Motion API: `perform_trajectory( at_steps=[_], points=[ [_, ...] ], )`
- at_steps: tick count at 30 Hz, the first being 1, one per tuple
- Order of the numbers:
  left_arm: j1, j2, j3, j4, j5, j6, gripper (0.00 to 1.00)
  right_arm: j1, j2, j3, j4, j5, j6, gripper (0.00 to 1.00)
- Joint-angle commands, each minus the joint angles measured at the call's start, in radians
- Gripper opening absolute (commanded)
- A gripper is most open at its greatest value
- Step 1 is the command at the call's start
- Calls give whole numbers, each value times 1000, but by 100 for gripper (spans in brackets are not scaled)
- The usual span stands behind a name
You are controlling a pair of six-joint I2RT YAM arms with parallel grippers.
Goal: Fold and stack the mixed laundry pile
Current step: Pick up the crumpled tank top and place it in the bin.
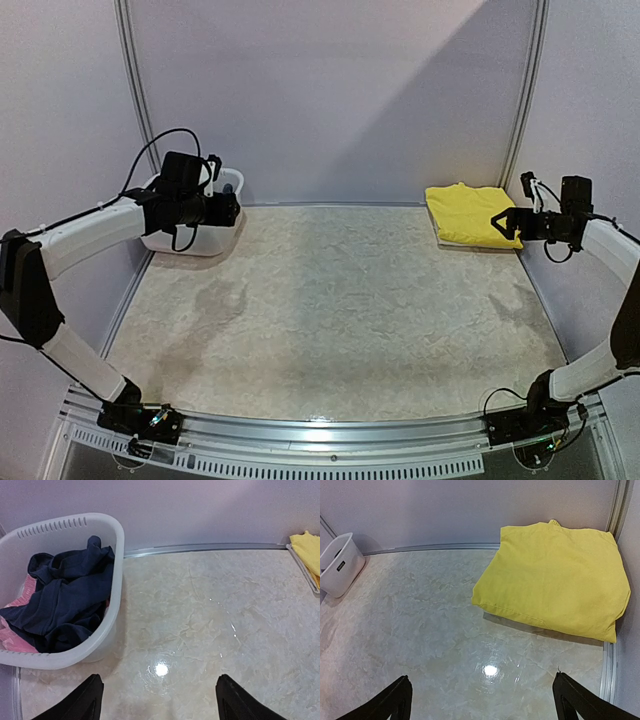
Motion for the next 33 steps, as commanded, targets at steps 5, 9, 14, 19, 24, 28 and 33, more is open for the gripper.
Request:
perform_trajectory(
  at_steps=[5,9,14,19,24,28,33],
  points=[
    [39,-62,34,-37,-127,65,78,-147,32,-10,50,-265,209,99],
    [111,-32,141,-142,-174,-30,77,-172,49,-3,-25,-371,96,99],
    [161,78,324,-270,-191,-60,73,-147,-62,-27,-15,-292,-16,99],
    [177,275,583,-374,-301,-13,73,-143,-111,-75,40,-370,2,98],
    [220,475,753,-410,-275,-46,69,-141,-61,-30,-32,-401,-20,98],
    [254,631,888,-452,-254,-84,65,-141,-57,-32,-42,-408,-34,99],
    [282,756,964,-442,-244,-117,65,-141,-58,-36,-46,-416,-39,99]
  ],
)
